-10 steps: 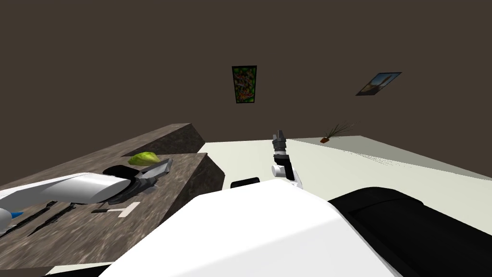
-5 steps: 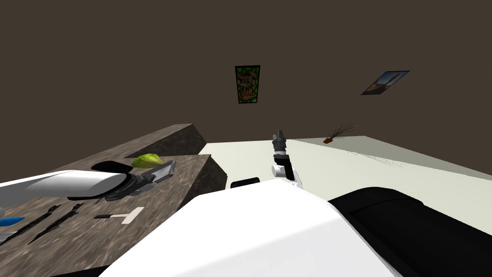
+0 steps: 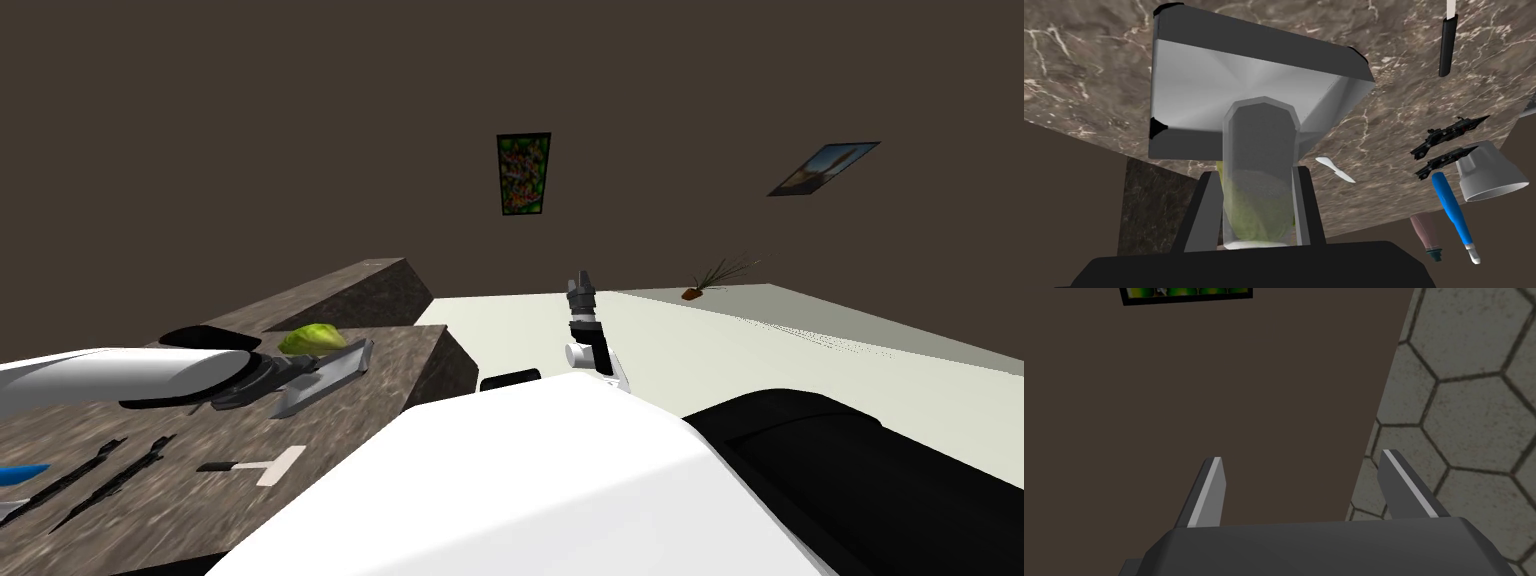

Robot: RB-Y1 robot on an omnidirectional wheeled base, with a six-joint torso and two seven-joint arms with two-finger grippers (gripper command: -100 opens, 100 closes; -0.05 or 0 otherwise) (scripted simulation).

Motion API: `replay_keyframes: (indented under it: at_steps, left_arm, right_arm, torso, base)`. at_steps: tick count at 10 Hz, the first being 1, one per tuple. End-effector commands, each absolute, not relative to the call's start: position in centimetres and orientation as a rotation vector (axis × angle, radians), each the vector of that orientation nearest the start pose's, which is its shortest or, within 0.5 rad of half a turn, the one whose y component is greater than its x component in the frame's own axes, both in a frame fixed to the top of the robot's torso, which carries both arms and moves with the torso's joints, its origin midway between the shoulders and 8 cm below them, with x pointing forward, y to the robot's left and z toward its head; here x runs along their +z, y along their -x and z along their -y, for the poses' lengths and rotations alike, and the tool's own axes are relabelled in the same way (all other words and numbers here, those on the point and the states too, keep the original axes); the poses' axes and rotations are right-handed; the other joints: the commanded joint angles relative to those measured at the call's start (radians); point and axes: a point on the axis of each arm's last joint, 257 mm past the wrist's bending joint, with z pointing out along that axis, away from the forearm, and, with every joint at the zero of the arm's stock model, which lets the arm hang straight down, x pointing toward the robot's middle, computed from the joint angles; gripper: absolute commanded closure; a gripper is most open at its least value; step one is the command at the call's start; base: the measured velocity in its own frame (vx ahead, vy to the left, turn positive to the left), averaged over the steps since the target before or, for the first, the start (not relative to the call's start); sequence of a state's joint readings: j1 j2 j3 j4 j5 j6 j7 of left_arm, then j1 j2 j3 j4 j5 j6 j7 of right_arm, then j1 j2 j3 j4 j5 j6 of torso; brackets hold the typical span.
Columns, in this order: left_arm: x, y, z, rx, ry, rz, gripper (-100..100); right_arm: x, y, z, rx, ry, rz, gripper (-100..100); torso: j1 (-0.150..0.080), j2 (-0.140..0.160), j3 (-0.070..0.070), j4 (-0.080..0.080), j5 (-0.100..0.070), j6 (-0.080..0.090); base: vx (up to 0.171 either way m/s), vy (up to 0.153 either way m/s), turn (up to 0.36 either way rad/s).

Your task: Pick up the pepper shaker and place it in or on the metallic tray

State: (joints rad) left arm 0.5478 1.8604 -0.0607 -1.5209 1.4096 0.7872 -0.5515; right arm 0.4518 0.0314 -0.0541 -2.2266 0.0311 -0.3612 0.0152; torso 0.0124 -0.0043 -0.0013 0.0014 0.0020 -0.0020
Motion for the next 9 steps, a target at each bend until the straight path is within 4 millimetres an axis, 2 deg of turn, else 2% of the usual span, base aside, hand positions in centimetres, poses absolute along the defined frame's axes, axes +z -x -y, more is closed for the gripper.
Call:
replay_keyframes:
  at_steps: [1, 4, 9]
  left_arm:
    - [-20.0, -27.3, -69.5, 0.424, 1.284, -2.413, 100]
    - [-19.2, -27.9, -69.7, 0.400, 1.304, -2.390, 100]
    - [-18.3, -28.5, -70.0, 0.375, 1.328, -2.365, 100]
  right_arm:
    - [-1.1, -37.6, 30.1, 1.195, -0.774, -0.701, 0]
    - [-1.1, -37.6, 30.1, 1.195, -0.774, -0.701, 0]
    - [-1.1, -37.6, 30.0, 1.195, -0.774, -0.701, 0]
  torso:
    - [0.000, 0.000, 0.000, 0.000, 0.000, 0.000]
    - [-0.003, -0.001, 0.000, 0.000, 0.000, 0.000]
    - [-0.009, 0.005, 0.003, 0.001, -0.002, 0.000]
  base:
    - [0.089, 0.143, 0.013]
    - [0.089, 0.099, 0.013]
    - [0.029, 0.046, 0.007]
